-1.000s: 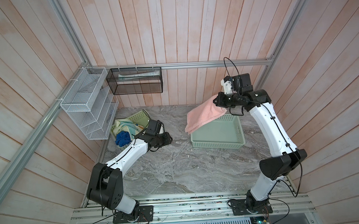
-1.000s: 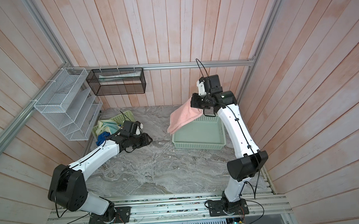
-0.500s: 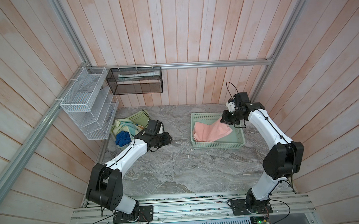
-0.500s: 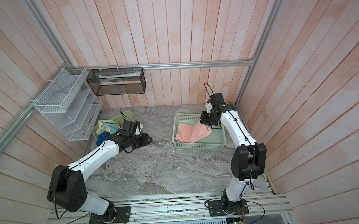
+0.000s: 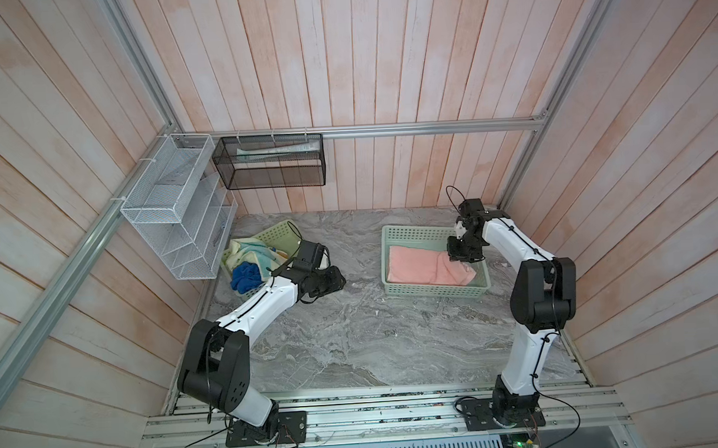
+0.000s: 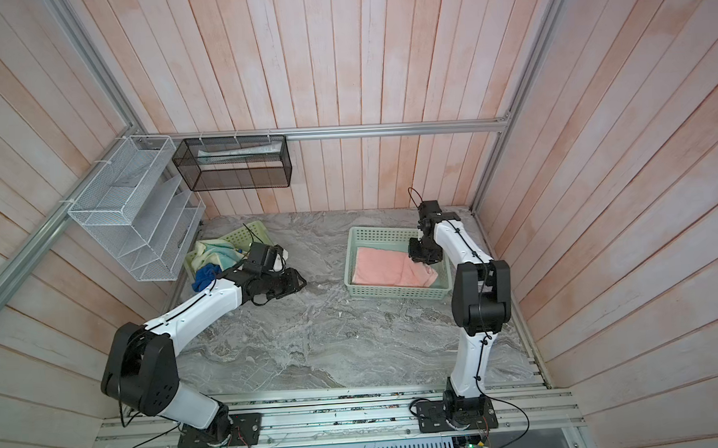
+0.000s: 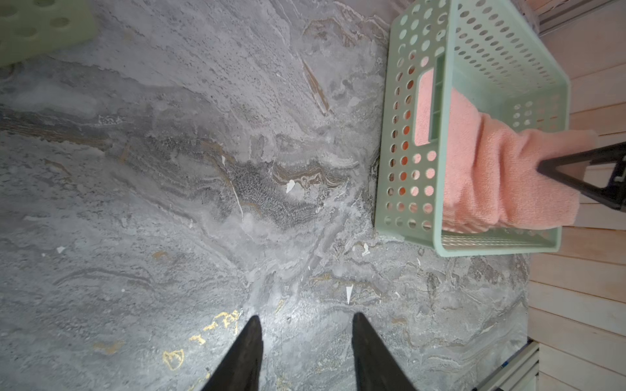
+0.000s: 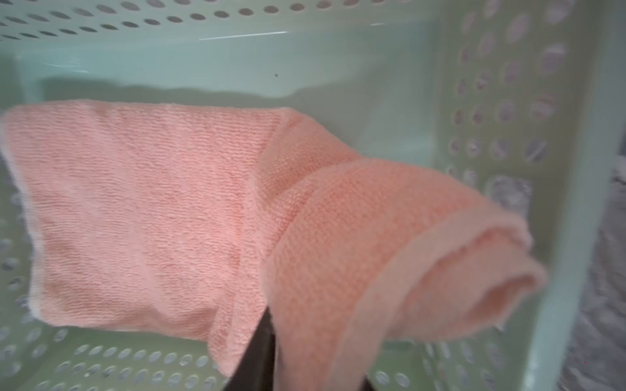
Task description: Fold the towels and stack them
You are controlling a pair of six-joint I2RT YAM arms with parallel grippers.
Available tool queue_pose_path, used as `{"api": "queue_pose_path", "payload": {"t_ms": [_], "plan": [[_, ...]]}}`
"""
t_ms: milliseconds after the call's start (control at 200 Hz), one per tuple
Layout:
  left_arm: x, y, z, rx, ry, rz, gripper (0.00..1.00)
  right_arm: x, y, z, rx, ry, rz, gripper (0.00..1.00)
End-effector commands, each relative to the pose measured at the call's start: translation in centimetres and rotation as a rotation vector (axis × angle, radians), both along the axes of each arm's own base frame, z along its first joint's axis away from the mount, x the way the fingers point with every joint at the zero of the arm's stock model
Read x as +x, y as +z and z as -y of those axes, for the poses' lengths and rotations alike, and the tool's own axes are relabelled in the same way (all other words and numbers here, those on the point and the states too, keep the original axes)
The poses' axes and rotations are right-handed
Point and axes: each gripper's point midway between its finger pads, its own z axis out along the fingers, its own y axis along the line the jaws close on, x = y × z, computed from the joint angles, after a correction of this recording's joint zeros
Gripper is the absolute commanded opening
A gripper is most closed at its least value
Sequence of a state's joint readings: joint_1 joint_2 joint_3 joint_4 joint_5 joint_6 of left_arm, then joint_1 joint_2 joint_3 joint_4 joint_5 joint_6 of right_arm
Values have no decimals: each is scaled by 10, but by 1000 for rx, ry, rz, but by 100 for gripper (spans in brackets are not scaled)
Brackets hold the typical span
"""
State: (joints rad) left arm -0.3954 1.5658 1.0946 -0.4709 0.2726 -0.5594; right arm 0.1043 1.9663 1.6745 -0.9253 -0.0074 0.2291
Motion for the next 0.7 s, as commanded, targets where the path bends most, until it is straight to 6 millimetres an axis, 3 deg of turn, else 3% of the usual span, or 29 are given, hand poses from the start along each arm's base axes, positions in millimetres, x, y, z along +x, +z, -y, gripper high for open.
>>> {"api": "queue_pose_path", "payload": {"t_ms": [0, 130, 230, 365, 490, 695], "plan": [[4, -4, 0, 6, -17, 6, 45, 2, 42, 29, -216, -52, 67, 45], [5, -10, 2, 6, -25, -9, 45, 0, 68, 45, -297, -103, 107, 48], [6, -10, 3, 6, -29, -7, 45, 2, 73, 34, -277, -87, 129, 48], [9, -12, 5, 7, -33, -10, 45, 13, 61, -31, -105, 41, 168, 43], [10, -14, 7, 2, -38, -15, 45, 21, 30, -95, 106, 146, 147, 39], [8, -18, 10, -13, -44, -26, 45, 36, -26, -133, 203, 226, 83, 33]]}}
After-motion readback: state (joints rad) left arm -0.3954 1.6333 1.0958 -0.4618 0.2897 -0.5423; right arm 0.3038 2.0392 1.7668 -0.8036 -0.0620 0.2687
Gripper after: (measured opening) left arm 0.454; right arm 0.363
